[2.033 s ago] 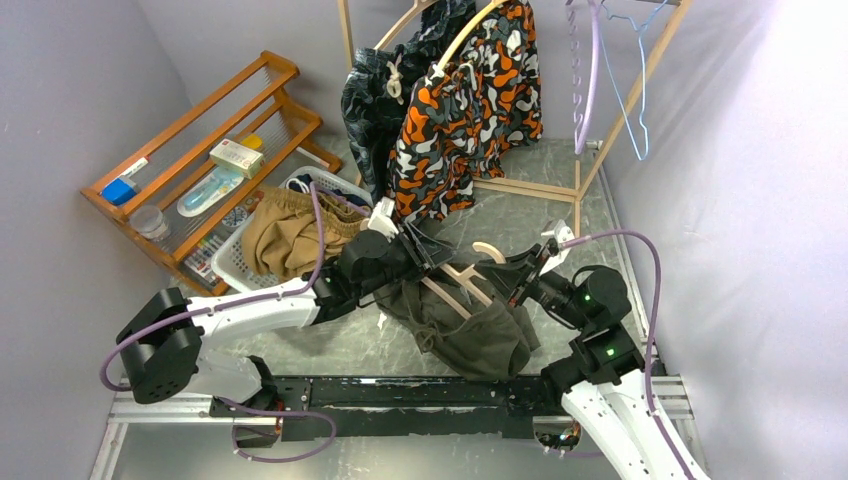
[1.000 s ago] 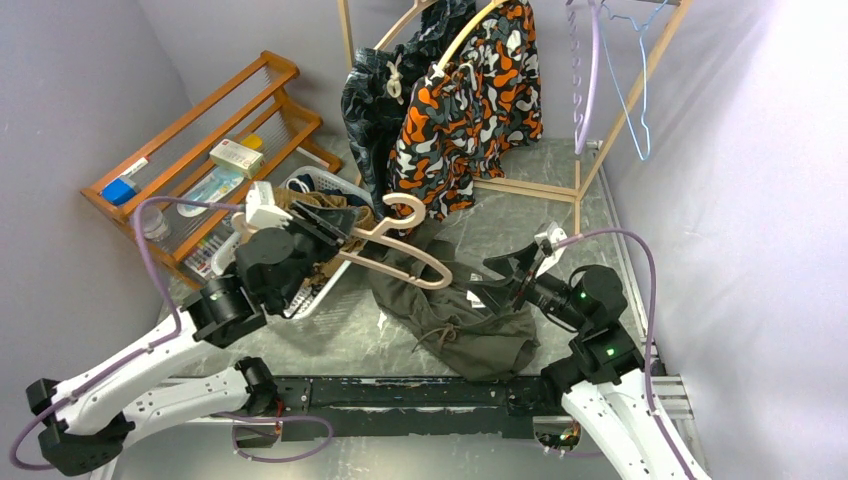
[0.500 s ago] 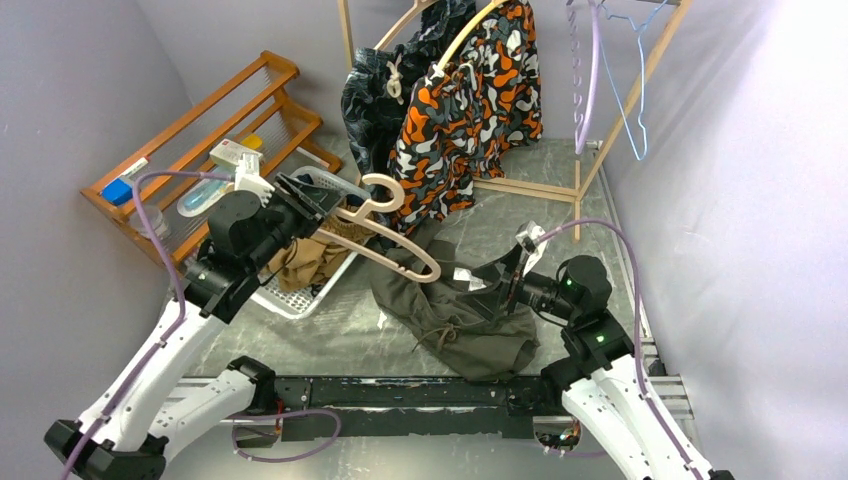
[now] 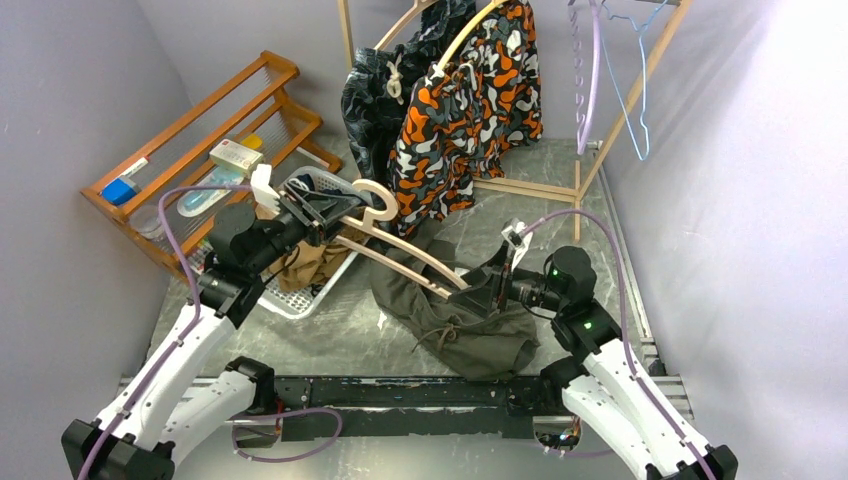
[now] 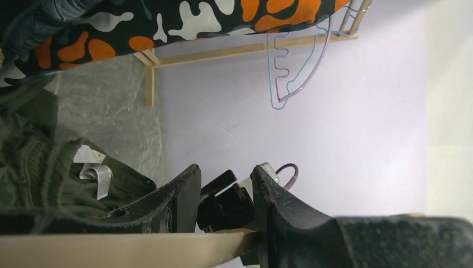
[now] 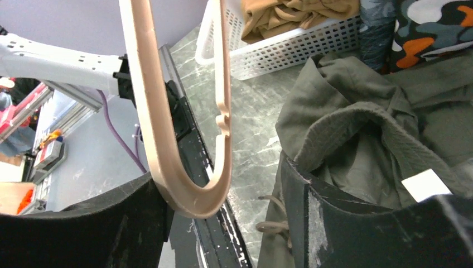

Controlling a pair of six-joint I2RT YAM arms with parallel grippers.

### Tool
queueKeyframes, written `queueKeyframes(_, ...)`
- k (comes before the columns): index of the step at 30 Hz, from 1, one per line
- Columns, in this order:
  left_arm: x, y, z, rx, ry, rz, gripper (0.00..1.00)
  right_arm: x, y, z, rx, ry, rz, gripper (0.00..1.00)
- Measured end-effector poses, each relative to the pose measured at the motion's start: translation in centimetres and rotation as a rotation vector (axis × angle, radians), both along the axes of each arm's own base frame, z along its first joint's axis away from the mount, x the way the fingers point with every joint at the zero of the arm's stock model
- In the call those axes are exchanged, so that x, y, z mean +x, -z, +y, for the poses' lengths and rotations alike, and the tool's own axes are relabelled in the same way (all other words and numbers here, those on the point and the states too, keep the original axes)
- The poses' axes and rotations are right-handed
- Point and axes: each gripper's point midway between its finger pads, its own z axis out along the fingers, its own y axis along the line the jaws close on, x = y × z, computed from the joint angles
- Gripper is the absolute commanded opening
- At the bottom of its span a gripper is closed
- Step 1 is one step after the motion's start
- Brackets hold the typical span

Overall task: Remove the shorts from the hanger
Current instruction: Place the hanger on the clothes rod.

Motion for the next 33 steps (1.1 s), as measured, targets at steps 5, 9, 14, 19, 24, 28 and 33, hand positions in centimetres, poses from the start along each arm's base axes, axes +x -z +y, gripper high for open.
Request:
queueKeyframes(5, -0.4, 1.0, 0.0, -0.042, 0.006, 0.035, 0.07, -0.5, -0.3, 0.3, 0.004, -0.019, -0.035, 0.41)
queueKeyframes(9, -0.4, 1.7, 0.0, -0.063, 0.004, 0.064, 0.07, -0.5, -0.5, 0.4, 0.012, -0.015, -0.057, 0.33)
queueKeyframes(14, -0.5, 2.4, 0.2, -0.09, -0.002, 0.089, 0.07, -0.5, -0.4, 0.6, 0.002, -0.018, -0.075, 0.11)
queueKeyframes(19, -0.8, 2.3, 0.4, -0.106, -0.009, 0.091, 0.26, -0.7, -1.0, 0.2, 0.006, -0.001, -0.122, 0.0)
queueKeyframes(24, -1.3, 1.6, 0.0, -0.1, 0.023, 0.069, 0.71, -1.2, -2.4, -0.3, 0.038, 0.024, -0.164, 0.0)
queueKeyframes(28, -1.4, 0.4, 0.2, -0.001, 0.022, -0.005, 0.9, -1.0, -3.3, -1.1, 0.018, 0.08, -0.157, 0.0)
queueKeyframes(33, -2.3, -1.0, 0.9, 0.132, 0.019, -0.11, 0.94, -1.6, -6.6, -2.6, 0.006, 0.145, -0.194, 0.0)
